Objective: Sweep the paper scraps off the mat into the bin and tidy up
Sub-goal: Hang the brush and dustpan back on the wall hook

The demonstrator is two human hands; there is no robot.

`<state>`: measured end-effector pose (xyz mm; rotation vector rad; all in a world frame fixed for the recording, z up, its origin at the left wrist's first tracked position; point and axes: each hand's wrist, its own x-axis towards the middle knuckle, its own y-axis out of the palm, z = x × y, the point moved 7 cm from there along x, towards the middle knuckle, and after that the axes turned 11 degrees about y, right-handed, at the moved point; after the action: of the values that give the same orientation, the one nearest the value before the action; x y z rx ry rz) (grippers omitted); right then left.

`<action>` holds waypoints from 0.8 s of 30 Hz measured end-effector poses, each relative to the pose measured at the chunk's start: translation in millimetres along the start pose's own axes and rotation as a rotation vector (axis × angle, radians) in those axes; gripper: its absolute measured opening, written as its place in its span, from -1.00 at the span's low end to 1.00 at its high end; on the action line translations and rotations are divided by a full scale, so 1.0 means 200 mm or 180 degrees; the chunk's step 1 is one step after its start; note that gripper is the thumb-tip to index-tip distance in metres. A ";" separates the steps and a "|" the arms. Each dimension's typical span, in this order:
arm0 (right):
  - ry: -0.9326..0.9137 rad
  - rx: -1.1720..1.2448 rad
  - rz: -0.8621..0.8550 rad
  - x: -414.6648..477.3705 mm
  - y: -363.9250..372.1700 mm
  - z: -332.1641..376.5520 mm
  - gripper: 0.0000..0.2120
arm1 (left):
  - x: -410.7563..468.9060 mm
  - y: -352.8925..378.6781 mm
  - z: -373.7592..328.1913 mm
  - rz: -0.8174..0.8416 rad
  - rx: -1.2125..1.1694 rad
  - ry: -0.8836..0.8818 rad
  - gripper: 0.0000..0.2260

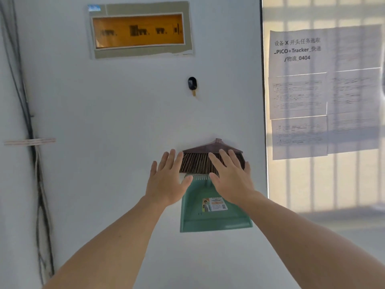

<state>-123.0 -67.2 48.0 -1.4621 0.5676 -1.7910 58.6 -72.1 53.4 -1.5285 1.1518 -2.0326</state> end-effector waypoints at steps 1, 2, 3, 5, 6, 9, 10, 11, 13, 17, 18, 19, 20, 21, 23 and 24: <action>0.0021 -0.0007 0.0024 -0.06 -0.01 0.01 -0.44 | -0.06 -0.01 -0.02 -0.0015 -0.0014 0.0023 -0.34; 0.0034 -0.0036 0.0051 -0.13 -0.01 0.01 -0.43 | -0.12 -0.02 -0.04 -0.0010 -0.0042 0.0031 -0.34; 0.0041 -0.0098 0.0073 -0.20 -0.02 0.01 -0.43 | -0.17 -0.02 -0.06 0.0011 -0.0075 0.0016 -0.35; 0.0097 -0.0205 0.0120 -0.34 -0.03 -0.01 -0.42 | -0.29 -0.01 -0.10 0.0022 -0.0156 -0.0058 -0.36; 0.0150 -0.0206 0.0153 -0.39 -0.03 -0.03 -0.42 | -0.35 0.00 -0.12 0.0026 -0.0192 -0.0087 -0.37; 0.0197 -0.0184 0.0277 -0.56 -0.02 -0.08 -0.44 | -0.52 0.07 -0.18 0.0209 -0.0287 -0.0174 -0.38; 0.0158 -0.0171 0.0319 -0.62 -0.01 -0.09 -0.44 | -0.57 0.10 -0.20 0.0295 -0.0328 -0.0228 -0.38; 0.0106 -0.0142 0.0361 -0.67 0.01 -0.10 -0.45 | -0.63 0.13 -0.22 0.0372 -0.0353 -0.0279 -0.38; 0.0000 -0.0073 0.0441 -0.77 0.04 -0.11 -0.45 | -0.72 0.17 -0.27 0.0497 -0.0339 -0.0361 -0.38; -0.0043 -0.0033 0.0738 -0.96 0.16 -0.23 -0.45 | -0.88 0.28 -0.41 0.0682 -0.0275 -0.0493 -0.39; -0.0058 -0.0041 0.0826 -1.02 0.20 -0.27 -0.45 | -0.93 0.31 -0.46 0.0728 -0.0262 -0.0526 -0.39; -0.0079 -0.0045 0.0934 -1.09 0.24 -0.33 -0.45 | -0.98 0.34 -0.51 0.0784 -0.0267 -0.0580 -0.39; -0.0107 -0.0052 0.1057 -1.17 0.27 -0.38 -0.45 | -1.05 0.38 -0.57 0.0840 -0.0303 -0.0657 -0.40; -0.0140 -0.0069 0.1171 -1.24 0.31 -0.44 -0.45 | -1.12 0.43 -0.63 0.0885 -0.0357 -0.0747 -0.40; -0.0161 -0.0118 0.1422 -1.40 0.39 -0.57 -0.45 | -1.28 0.53 -0.76 0.1018 -0.0472 -0.0912 -0.41; -0.0137 -0.0122 0.1547 -1.49 0.43 -0.63 -0.45 | -1.37 0.60 -0.83 0.1107 -0.0499 -0.0974 -0.41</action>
<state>-199.2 94.7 -236.1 -1.2502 0.8559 -1.3699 -16.9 109.9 -226.7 -1.5179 1.3624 -1.4578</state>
